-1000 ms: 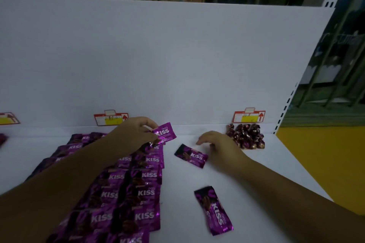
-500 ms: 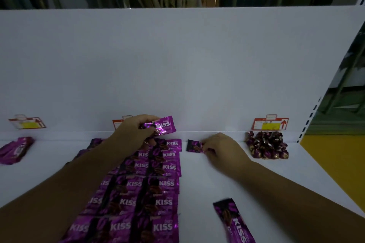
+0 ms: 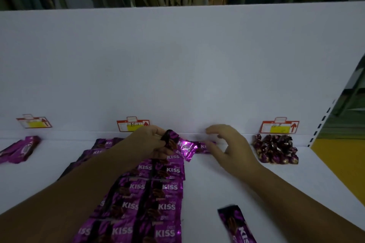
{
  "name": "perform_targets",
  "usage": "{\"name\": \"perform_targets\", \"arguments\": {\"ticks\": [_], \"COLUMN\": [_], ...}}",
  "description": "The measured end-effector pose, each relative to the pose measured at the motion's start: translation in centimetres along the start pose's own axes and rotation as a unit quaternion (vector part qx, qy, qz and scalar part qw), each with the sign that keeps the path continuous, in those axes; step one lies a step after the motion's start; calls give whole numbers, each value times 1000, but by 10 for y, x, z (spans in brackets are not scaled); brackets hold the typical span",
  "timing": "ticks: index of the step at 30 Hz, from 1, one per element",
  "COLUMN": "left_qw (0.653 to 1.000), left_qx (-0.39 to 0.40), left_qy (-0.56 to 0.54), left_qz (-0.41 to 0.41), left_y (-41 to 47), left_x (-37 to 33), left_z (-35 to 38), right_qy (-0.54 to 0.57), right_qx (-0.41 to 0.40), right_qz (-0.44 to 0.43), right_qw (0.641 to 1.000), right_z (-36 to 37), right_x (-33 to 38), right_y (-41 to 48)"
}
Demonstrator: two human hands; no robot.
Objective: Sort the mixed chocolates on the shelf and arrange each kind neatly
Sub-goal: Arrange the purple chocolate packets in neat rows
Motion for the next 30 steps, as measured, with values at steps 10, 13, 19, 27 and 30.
{"name": "perform_targets", "arguments": {"ticks": [10,13,19,27,30], "left_qw": [1000,942,815,819,820], "left_qx": [21,-10,124,118,115], "left_qy": [-12,295,536,520,493], "left_qz": [-5,157,183,210,267], "left_y": [13,26,19,14,2], "left_x": [-8,-10,10,11,-2], "left_z": [45,17,10,16,33], "right_qy": [-41,-68,-111,-123,-115], "right_qx": [64,45,184,198,187], "right_qz": [-11,62,-39,-84,-67], "right_qw": [997,995,976,969,973], "right_z": [-5,-16,17,26,19], "right_x": [14,-2,1,-2,0], "right_y": [3,10,-5,-9,-4]}}
Point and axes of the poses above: each hand's wrist, its own y-axis towards the middle knuckle, its own z-axis out of the palm, x = y × z, the point moved 4 cm from there along y, towards the middle knuckle, and after that the axes turned 13 degrees about z, right-handed, at the moved point
